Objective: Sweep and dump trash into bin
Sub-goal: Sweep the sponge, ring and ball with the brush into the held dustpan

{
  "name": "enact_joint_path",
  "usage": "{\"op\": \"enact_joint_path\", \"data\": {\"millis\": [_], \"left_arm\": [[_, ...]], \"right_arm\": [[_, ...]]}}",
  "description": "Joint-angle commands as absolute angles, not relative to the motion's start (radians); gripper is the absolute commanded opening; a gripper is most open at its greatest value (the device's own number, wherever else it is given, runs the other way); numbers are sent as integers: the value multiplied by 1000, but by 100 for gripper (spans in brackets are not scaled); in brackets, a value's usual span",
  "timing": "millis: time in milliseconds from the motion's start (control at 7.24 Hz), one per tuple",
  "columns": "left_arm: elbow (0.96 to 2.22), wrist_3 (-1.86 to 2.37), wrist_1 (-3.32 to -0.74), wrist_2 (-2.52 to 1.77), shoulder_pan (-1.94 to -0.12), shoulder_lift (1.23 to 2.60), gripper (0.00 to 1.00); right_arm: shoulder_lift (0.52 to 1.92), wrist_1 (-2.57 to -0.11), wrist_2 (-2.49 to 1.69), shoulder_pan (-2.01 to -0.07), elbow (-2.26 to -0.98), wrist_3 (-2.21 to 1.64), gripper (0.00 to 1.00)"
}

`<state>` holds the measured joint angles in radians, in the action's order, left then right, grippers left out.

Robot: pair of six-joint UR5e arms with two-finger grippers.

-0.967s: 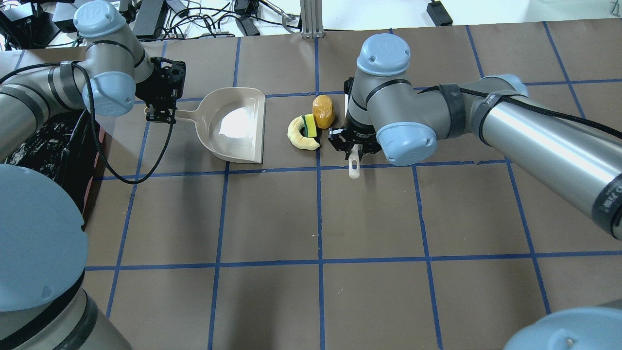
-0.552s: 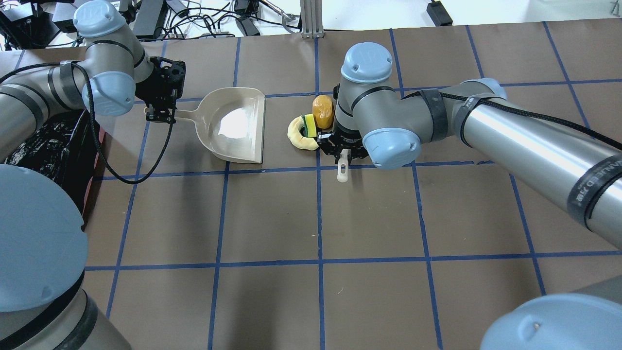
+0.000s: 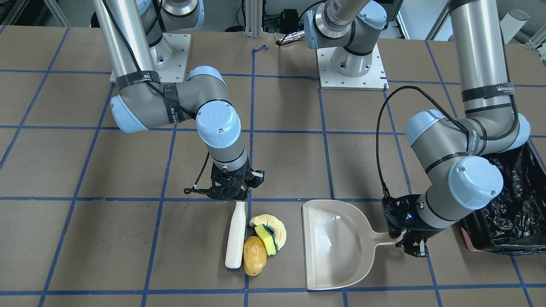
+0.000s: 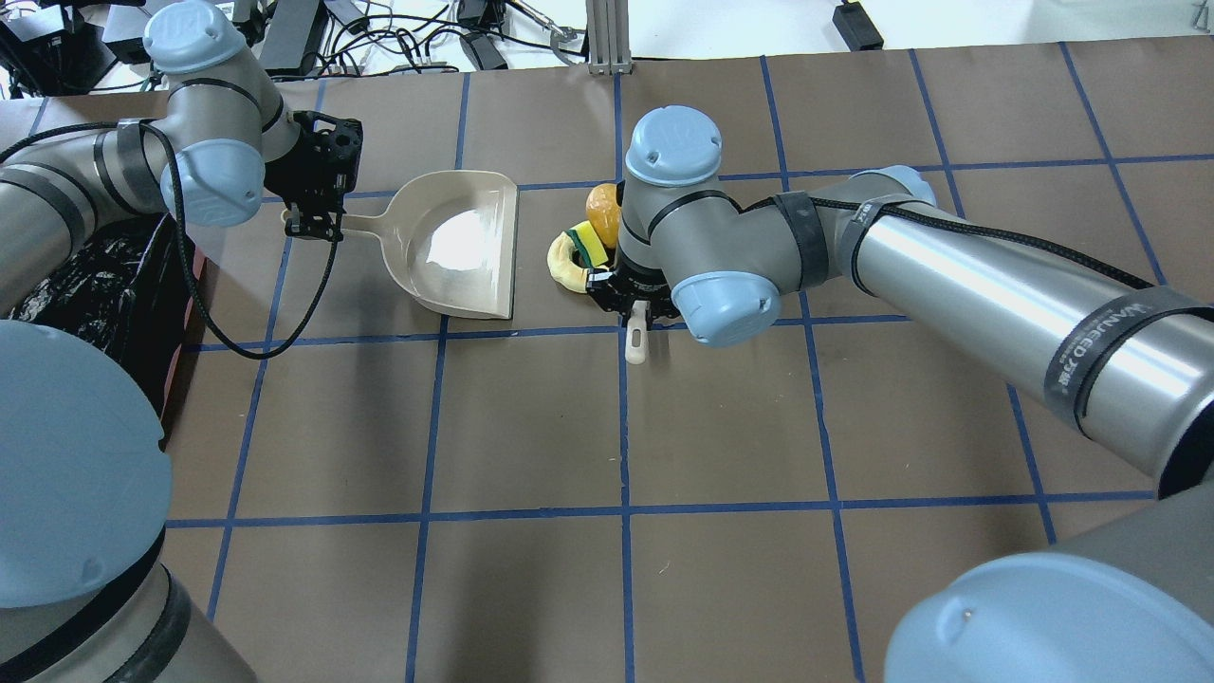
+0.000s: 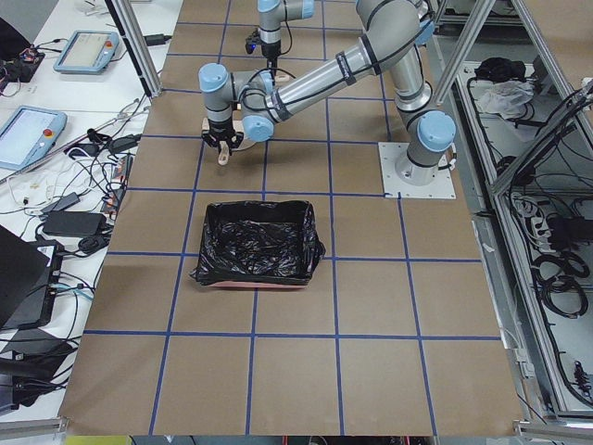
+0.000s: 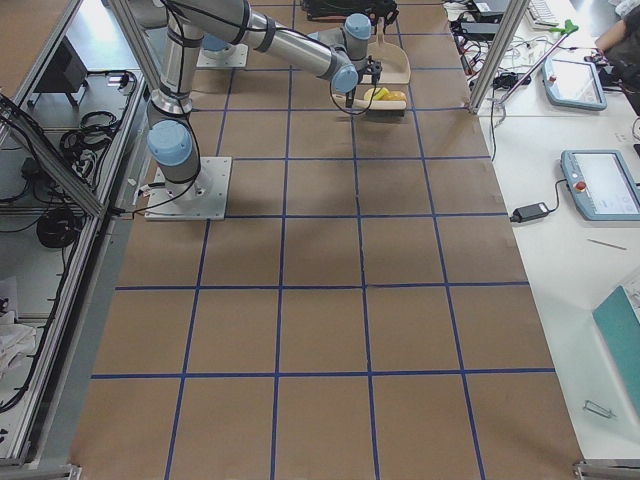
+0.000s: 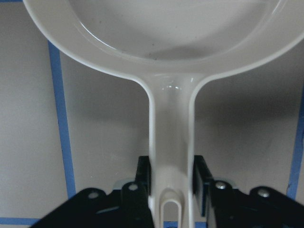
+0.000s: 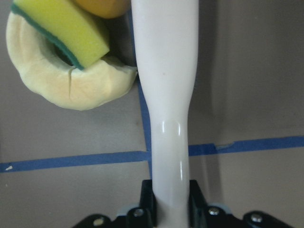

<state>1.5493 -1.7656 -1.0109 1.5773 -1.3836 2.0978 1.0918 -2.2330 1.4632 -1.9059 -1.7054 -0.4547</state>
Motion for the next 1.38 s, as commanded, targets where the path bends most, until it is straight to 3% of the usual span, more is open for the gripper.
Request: {"op": "enact_joint_path", "data": {"millis": [0, 1243], "left_arm": [[1549, -1766, -1011, 1578, -1384, 2095, 8], [1549, -1766, -1011, 1577, -1384, 2092, 8]], "right_arm": [[1071, -2243, 1462, -1951, -1680, -544, 0], [971, -2250, 1347, -2057, -1530, -803, 0]]}}
